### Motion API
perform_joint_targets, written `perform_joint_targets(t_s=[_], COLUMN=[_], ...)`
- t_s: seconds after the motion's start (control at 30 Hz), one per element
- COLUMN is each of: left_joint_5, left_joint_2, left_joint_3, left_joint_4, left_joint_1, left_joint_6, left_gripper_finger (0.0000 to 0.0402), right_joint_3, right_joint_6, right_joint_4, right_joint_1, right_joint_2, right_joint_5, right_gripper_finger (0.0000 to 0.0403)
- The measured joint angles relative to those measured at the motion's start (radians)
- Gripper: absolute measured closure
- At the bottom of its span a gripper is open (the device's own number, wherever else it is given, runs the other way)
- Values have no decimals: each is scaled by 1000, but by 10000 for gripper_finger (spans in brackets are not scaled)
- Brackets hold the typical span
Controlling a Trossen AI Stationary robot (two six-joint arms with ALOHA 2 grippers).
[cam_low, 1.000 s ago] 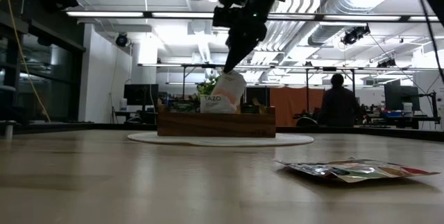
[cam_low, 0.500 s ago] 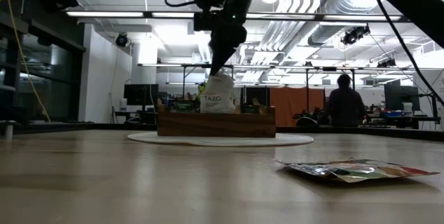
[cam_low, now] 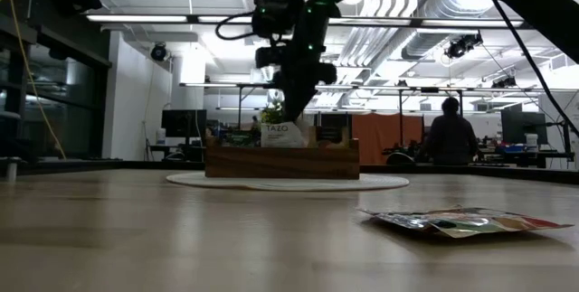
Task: Pick & Place Tea
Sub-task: Adjust the other white orange tea bag
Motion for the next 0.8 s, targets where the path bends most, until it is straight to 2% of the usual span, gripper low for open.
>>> perform_joint_targets(t_s=[0.17,0.33,0.8], left_joint_5=[0,0,0], left_joint_2=[0,0,0], left_joint_3=[0,0,0], left_joint_4=[0,0,0], left_joint_1=[0,0,0], left_joint_6=[0,0,0], left_gripper_finger=[179,179,179], right_joint_3=[-35,-26,-19], right_joint_6=[10,11,13], right_joint_4=[26,65,137], right_joint_1=[1,9,17], right_joint_2=[0,0,0], right_joint_5=[-11,8,-35], right_gripper_finger=[403,403,399])
